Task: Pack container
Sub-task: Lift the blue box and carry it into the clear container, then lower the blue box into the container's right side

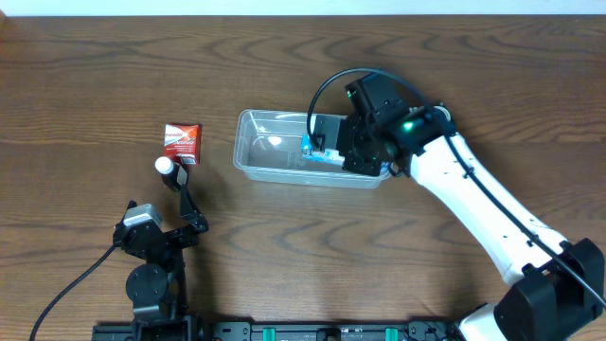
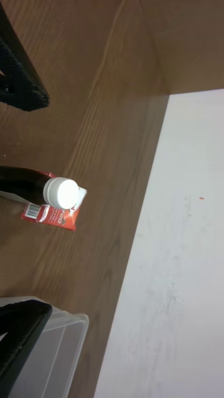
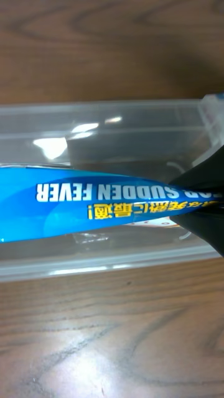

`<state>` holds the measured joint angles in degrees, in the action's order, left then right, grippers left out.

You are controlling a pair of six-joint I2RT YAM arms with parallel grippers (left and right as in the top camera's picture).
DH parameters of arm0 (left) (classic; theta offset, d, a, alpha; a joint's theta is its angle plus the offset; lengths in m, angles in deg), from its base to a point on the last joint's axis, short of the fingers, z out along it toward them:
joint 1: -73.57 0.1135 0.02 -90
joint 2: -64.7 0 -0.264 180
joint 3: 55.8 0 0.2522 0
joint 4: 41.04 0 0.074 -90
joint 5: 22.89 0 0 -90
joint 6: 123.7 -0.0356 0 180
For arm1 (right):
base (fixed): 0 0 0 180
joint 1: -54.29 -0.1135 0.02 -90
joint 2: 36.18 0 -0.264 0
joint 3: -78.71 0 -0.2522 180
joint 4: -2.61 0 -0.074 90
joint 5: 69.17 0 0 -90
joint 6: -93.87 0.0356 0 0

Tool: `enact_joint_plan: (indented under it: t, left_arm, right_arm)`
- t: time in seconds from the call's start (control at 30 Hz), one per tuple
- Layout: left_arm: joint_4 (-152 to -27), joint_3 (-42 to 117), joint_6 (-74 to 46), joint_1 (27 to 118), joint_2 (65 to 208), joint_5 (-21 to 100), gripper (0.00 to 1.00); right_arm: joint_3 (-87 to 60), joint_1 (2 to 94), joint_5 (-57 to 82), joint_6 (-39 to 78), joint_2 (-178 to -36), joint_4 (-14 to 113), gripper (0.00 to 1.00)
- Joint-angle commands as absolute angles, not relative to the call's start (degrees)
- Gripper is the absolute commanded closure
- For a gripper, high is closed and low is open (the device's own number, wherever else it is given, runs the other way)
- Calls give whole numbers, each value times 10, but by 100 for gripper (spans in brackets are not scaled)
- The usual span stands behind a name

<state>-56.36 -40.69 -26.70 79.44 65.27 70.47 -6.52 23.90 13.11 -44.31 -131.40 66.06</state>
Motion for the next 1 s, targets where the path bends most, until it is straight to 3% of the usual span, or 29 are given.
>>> enact_joint_plan:
  t: [0.0,0.3,0.97]
  left_arm:
    - [-586,-418,-277,792,649,712,2]
    - [-586,-418,-277,792,649,712,2]
    - [-586,-418,-277,792,649,712,2]
  right_arm:
    - [-35,249,128,-453,-1313,666,92]
    - [-33,249,59,-455,-1313,649,91]
    - [-33,239,75,-457,-1382,650,88]
